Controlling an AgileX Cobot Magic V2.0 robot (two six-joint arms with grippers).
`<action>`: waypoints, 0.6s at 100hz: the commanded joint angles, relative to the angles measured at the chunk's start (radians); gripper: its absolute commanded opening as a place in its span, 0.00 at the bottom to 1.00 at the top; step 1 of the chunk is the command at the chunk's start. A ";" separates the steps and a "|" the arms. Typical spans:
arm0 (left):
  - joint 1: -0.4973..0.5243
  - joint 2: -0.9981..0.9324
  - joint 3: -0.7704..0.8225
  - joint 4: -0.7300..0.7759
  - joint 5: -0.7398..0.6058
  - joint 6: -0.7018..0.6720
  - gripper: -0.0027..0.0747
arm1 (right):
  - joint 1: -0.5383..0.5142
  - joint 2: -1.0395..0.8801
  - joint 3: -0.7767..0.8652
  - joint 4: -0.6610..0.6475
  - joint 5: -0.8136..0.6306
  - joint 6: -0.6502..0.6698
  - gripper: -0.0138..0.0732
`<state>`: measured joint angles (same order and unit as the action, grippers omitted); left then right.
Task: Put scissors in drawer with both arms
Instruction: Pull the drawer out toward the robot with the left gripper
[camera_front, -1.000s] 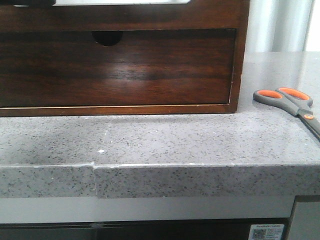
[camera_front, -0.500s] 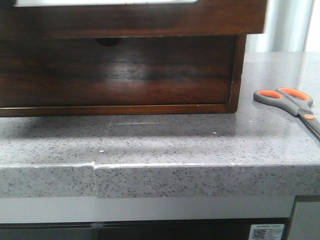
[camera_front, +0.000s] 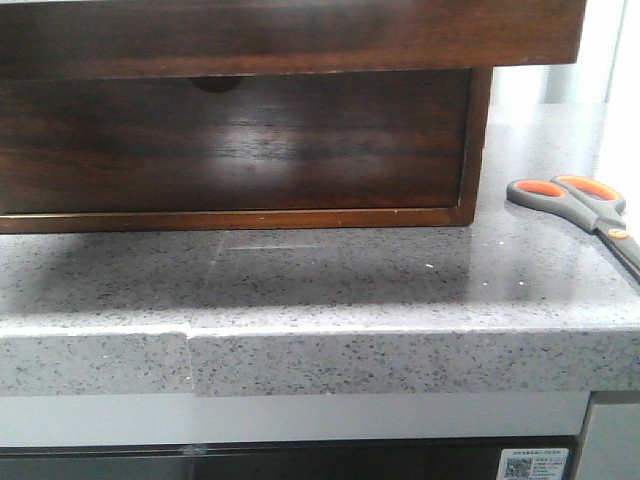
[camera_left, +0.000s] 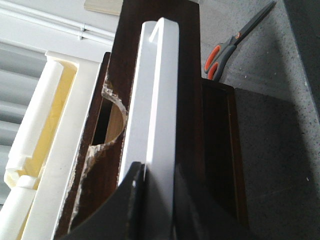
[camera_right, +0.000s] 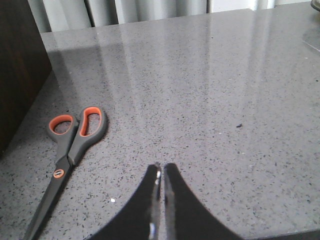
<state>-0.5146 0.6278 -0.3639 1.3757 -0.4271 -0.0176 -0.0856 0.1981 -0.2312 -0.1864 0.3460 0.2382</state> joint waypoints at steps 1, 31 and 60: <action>-0.006 -0.005 -0.034 -0.052 -0.059 -0.026 0.20 | -0.005 0.020 -0.031 -0.005 -0.066 -0.005 0.11; -0.006 -0.007 -0.034 -0.056 -0.167 -0.026 0.43 | -0.005 0.020 -0.031 -0.005 -0.066 -0.005 0.11; -0.006 -0.027 -0.034 -0.217 -0.315 -0.026 0.43 | 0.055 0.020 -0.035 0.002 -0.068 -0.005 0.11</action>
<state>-0.5146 0.6134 -0.3639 1.3105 -0.6767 -0.0260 -0.0487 0.1981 -0.2312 -0.1841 0.3485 0.2404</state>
